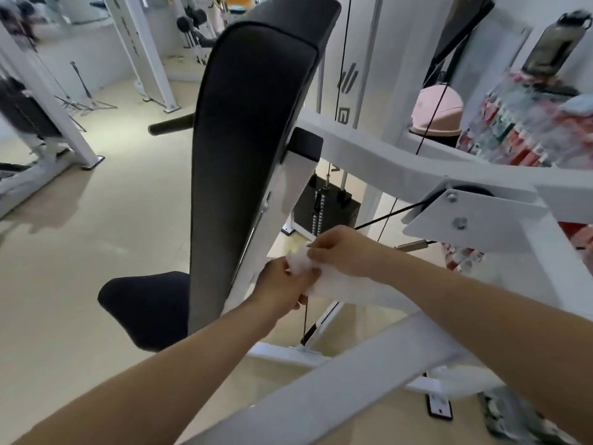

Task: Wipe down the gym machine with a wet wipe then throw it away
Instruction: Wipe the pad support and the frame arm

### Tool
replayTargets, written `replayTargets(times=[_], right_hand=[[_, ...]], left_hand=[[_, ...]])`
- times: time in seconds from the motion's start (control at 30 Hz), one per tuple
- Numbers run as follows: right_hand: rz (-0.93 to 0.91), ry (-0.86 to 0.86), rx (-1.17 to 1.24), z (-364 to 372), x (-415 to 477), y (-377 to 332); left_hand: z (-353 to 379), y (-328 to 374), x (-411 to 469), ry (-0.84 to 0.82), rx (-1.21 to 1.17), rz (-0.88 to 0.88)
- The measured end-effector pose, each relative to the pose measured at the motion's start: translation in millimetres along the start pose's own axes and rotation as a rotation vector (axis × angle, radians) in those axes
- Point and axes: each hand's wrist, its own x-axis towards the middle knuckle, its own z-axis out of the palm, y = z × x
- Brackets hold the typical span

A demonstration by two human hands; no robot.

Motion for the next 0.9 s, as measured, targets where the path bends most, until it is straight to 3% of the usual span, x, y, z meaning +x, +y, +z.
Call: replayTargets(times=[0.13,0.4,0.53,0.6,0.63,0.7,0.73,0.8,0.9], right_hand=[[-0.063,-0.103,-0.497,6.5,22.8,17.1],[-0.444,-0.554,-0.976,27.8,60.8,58.6],[-0.514,-0.579,-1.052,53.0,61.8,67.0],[-0.561,-0.507,-1.141,59.7,67.3,73.7],[-0.563,-0.468,-1.167,62.9,68.5,78.0],[-0.539,-0.382,-1.184,68.0,65.3,82.3],[-0.528,-0.346,-1.21,71.9,62.9,84.0],[-0.526,-0.28,-1.284,79.7,55.6,86.0],[-0.552,-0.221,-1.397,82.3,45.7,86.6]], left_hand=[[11.3,-25.8,24.1,0.089,0.003,-0.115],[17.4,-57.6,73.9,0.395,0.004,-0.3],[11.9,-67.4,75.6,0.374,-0.097,-0.37],[7.4,-70.5,69.8,0.332,0.097,-0.388],[4.0,-70.0,64.0,0.285,0.383,-0.378],[4.1,-70.8,54.1,0.21,0.997,-0.222],[7.8,-70.2,52.7,0.188,1.117,-0.047],[16.8,-66.6,57.8,0.103,1.073,0.287],[24.4,-75.0,75.2,-0.007,1.171,0.395]])
